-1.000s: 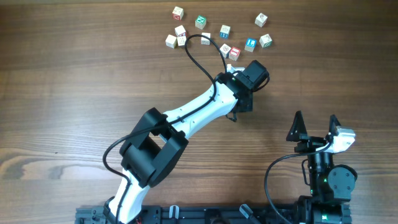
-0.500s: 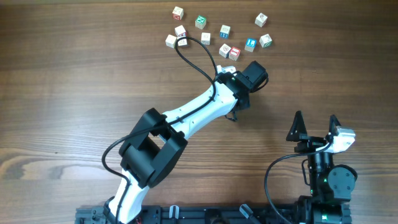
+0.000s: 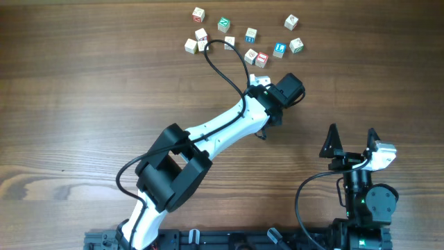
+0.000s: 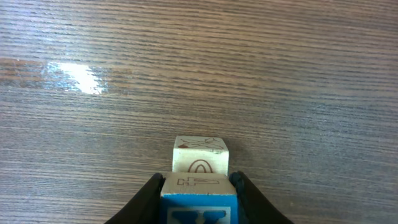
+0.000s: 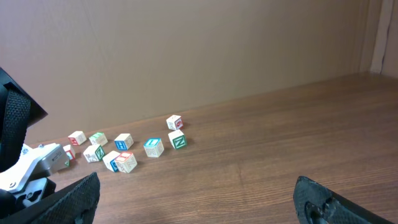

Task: Form a tower
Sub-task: 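Carry the blue block over the cream block and lower it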

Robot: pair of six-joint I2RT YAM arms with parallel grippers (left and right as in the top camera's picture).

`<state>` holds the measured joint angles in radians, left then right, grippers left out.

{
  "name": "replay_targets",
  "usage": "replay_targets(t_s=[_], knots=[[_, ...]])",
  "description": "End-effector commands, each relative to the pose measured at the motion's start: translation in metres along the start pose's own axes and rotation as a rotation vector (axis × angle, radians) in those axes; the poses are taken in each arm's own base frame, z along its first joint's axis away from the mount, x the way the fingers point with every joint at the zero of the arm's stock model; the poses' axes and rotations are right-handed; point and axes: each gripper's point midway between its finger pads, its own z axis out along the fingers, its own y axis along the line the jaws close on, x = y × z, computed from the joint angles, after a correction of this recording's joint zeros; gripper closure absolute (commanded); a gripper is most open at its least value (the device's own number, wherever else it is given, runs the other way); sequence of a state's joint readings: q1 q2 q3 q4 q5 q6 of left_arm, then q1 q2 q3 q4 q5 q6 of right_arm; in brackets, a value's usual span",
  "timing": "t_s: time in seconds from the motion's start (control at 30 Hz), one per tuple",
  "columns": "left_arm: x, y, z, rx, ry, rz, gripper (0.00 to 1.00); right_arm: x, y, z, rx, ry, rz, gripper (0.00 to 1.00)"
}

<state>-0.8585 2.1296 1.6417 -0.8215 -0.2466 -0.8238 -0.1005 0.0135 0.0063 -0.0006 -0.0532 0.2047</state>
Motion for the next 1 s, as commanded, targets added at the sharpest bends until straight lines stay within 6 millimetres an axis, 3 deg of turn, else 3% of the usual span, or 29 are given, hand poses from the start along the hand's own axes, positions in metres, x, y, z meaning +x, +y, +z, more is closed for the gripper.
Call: replay_targets(t_s=[0.0, 0.97], knots=[[-0.0041, 0.0048, 0.001, -0.028, -0.032, 0.018, 0.7, -0.0007, 0.0039, -0.0003, -0.021, -0.003, 0.006, 0.0], [-0.0045, 0.003, 0.0105, -0.013, -0.063, 0.012, 0.66, -0.0007, 0.0039, -0.0003, -0.021, -0.003, 0.006, 0.0]])
